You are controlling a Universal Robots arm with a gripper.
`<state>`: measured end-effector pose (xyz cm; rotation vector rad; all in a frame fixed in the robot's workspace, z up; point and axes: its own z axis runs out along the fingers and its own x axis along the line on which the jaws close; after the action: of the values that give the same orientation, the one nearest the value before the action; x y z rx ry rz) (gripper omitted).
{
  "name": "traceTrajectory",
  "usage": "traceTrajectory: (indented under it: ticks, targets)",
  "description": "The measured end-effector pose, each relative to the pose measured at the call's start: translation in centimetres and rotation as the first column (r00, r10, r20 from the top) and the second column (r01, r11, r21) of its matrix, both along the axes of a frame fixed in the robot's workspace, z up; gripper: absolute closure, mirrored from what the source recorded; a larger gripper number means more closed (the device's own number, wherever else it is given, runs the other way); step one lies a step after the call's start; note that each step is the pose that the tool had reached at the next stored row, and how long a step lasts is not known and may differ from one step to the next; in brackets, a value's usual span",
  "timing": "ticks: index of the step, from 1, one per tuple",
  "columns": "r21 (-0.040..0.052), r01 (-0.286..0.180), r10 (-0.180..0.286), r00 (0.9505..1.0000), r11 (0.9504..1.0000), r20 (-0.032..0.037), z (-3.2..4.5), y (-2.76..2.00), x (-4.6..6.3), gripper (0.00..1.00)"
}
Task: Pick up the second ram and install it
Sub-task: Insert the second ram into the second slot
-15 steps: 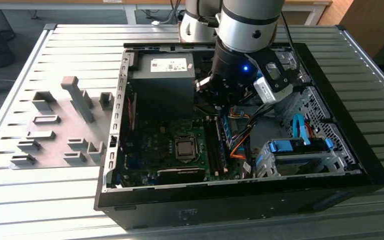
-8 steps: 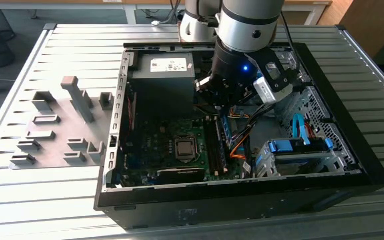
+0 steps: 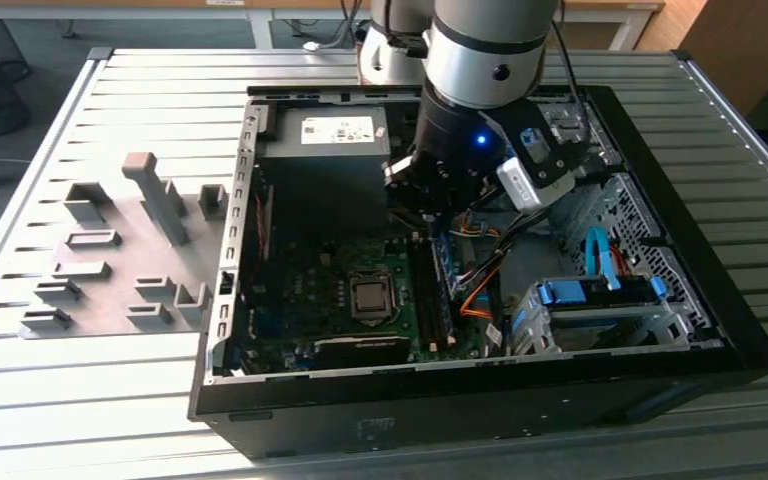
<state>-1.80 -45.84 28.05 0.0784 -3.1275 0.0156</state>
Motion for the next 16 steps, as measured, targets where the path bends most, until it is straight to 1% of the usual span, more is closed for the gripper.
traceTrajectory:
  ticks: [2, 3, 4, 7, 10, 13, 16]
  targets:
    - [-0.0032, 0.001, -0.001, 1.0000, 1.0000, 0.0001, -0.36, 0.00, -0.4, 0.86]
    - [-0.0072, 0.001, -0.001, 1.0000, 1.0000, 0.0000, -0.43, 0.00, -0.4, 0.86]
    - [-0.0132, 0.001, -0.001, 1.0000, 0.9999, -0.0005, -0.46, -0.01, -0.4, 0.86]
    - [-0.0220, 0.001, -0.001, 1.0000, 0.9998, -0.0040, -0.61, -0.08, -0.4, 0.86]
    - [-0.0219, 0.018, -0.018, 0.9998, 0.9996, -0.0081, -0.88, -0.09, -0.4, 0.86]
    - [-0.0220, 0.045, -0.045, 0.9989, 0.9988, -0.0090, -1.30, -0.14, -0.4, 0.86]
    - [-0.0218, 0.055, -0.055, 0.9985, 0.9983, -0.0092, -1.64, -0.53, -0.5, 0.86]
